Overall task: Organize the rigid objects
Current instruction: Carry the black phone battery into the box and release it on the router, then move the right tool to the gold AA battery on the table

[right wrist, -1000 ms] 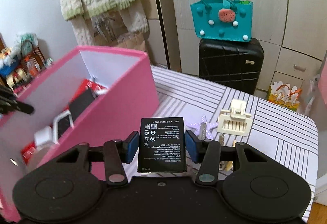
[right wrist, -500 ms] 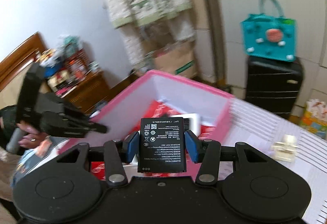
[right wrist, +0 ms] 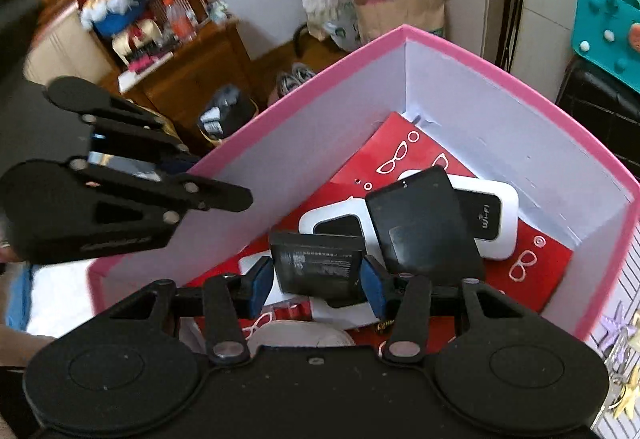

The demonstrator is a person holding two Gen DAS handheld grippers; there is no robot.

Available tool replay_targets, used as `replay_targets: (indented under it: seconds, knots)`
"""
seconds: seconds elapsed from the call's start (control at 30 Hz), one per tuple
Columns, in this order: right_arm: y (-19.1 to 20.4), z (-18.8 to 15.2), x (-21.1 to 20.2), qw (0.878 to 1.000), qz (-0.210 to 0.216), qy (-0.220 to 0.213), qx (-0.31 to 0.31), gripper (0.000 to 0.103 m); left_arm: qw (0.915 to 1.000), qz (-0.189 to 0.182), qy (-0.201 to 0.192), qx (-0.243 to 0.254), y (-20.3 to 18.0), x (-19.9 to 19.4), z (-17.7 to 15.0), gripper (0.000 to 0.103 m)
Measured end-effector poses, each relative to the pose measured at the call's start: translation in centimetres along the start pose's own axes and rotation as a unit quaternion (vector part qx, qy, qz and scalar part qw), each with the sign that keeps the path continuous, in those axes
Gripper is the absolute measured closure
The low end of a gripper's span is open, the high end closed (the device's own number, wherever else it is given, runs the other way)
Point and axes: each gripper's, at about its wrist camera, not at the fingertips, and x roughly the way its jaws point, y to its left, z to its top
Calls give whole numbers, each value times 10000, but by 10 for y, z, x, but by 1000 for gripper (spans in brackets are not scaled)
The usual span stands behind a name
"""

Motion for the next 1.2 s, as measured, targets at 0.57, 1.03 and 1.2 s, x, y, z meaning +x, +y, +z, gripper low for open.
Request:
replay_targets:
  seconds: [0.57, 1.03, 1.2]
  knots:
    - [-12, -19, -41, 9972, -127, -625, 402, 61, 9999, -125, -49, 5, 3, -1, -3, 93]
    - [-62, -110, -133, 9675, -611, -1990, 1437, 43, 9999, -20, -26, 106, -2, -6, -7, 92]
    - [-74, -145, -138, 9597, -700, -2153, 1662, 43, 9999, -4, 47, 107, -8, -13, -18, 92]
